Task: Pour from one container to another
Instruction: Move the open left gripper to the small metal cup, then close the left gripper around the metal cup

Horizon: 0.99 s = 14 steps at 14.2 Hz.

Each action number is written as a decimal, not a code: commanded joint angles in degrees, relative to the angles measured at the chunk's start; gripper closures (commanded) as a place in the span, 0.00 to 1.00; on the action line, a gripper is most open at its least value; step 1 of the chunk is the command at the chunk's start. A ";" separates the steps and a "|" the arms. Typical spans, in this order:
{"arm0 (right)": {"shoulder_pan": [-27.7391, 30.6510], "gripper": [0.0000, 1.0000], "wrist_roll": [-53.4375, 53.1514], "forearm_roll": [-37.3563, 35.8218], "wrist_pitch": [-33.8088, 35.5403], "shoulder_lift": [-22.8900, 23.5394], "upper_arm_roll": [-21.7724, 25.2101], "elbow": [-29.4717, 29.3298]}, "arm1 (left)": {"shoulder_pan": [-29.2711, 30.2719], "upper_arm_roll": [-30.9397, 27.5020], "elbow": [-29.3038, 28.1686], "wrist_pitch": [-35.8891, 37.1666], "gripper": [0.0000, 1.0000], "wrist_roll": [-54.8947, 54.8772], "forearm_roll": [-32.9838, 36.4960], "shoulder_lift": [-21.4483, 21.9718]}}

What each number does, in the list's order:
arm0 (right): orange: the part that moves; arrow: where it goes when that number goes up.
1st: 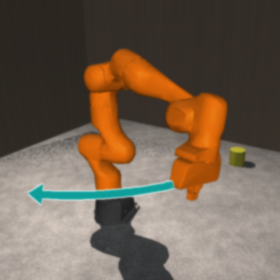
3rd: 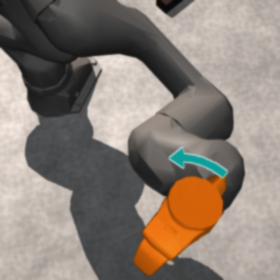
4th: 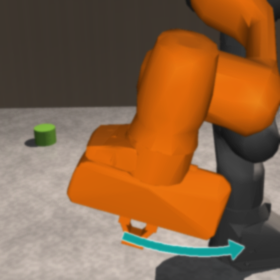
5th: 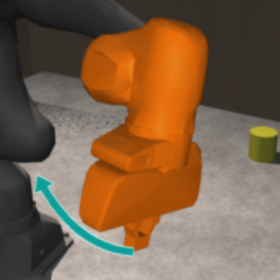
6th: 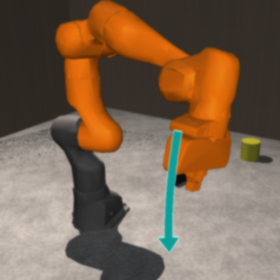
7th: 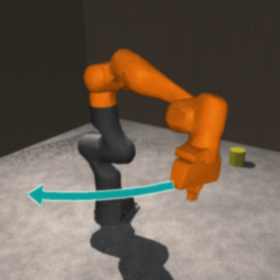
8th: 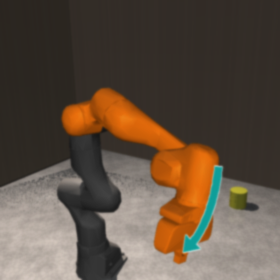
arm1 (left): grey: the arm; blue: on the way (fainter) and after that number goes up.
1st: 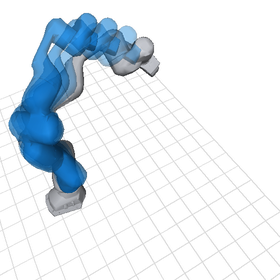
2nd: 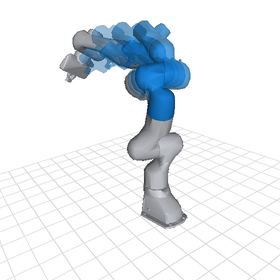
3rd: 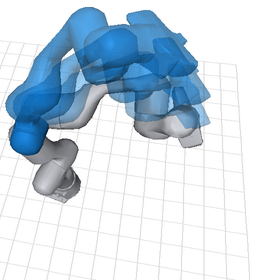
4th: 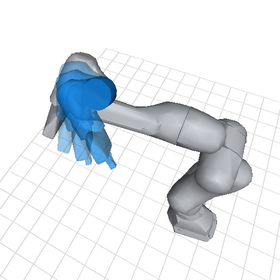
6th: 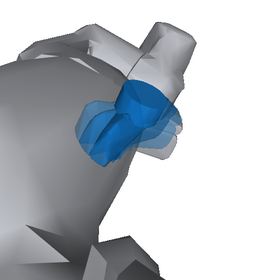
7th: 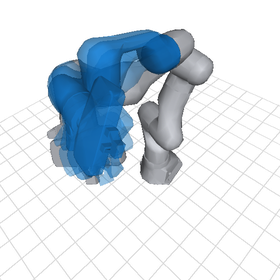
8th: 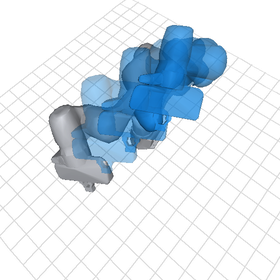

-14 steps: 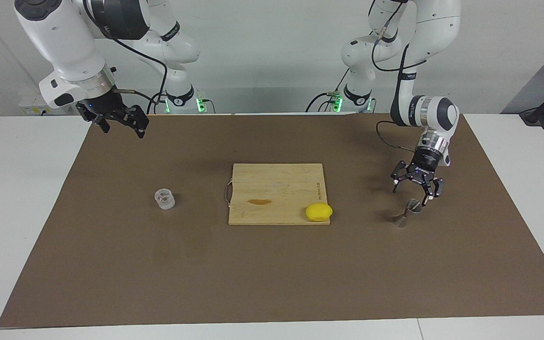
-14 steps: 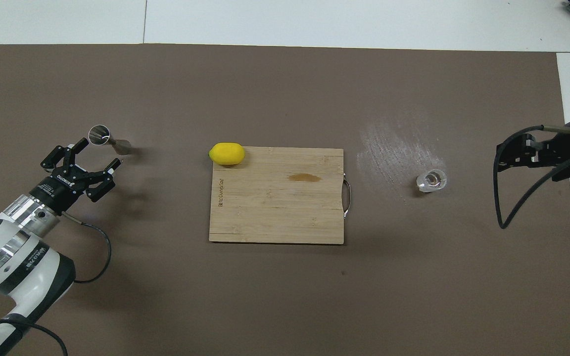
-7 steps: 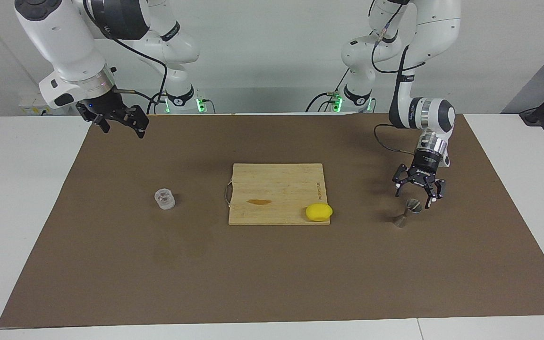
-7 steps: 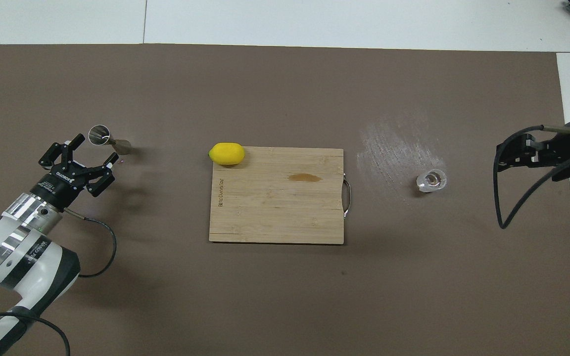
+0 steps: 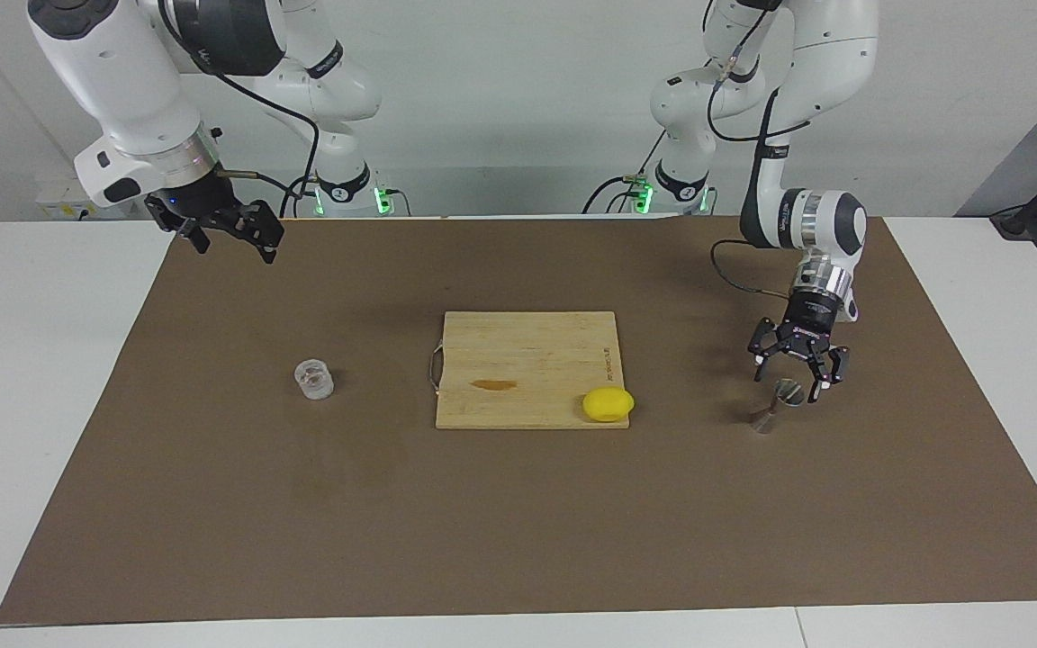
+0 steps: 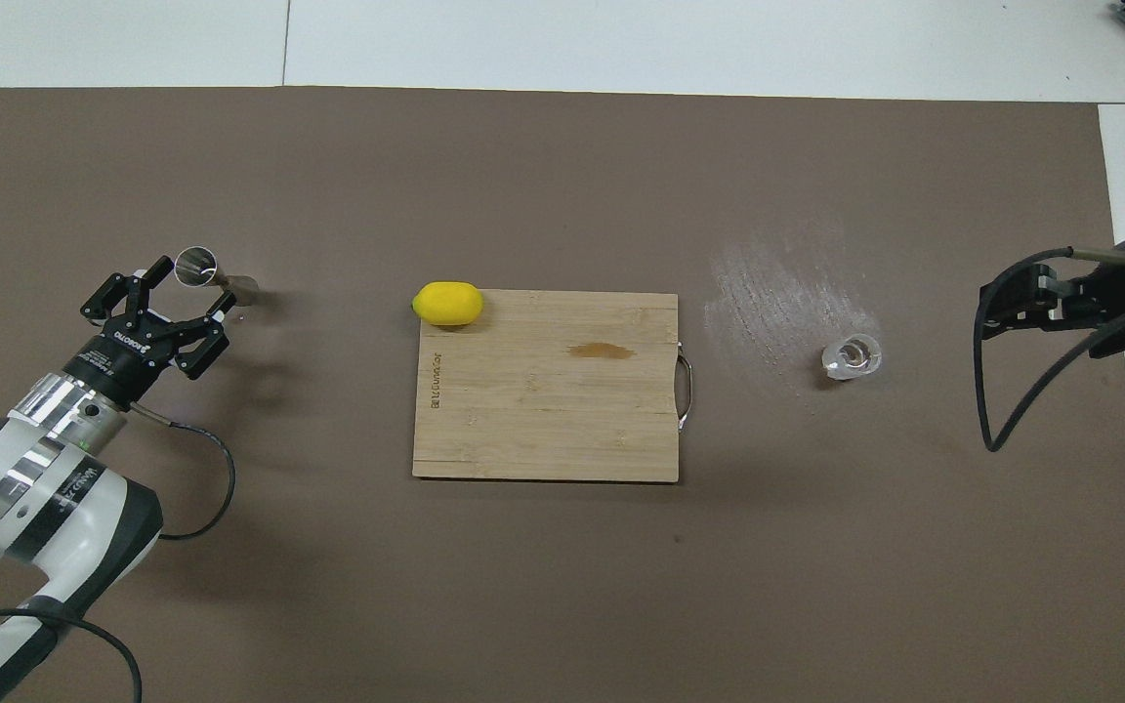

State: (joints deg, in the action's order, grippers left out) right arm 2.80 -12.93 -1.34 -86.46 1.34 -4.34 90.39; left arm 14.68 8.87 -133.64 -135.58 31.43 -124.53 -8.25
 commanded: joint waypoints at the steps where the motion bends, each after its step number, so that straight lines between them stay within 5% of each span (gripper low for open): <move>1: 0.63 0.00 -0.86 0.81 1.12 -0.46 -0.41 -0.13 | -0.70 0.10 1.46 -1.79 0.11 -0.93 -2.29 -1.15; 14: 0.63 0.00 -0.86 0.81 1.12 -0.46 -0.41 -0.13 | -0.97 1.24 3.48 -3.81 0.19 -1.02 -5.90 -2.03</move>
State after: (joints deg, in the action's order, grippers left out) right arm 2.80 -12.93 -1.34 -86.46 1.34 -4.34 90.39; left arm 14.49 10.07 -131.44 -137.58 31.38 -128.72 -9.26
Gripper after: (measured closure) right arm 0.000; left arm 0.176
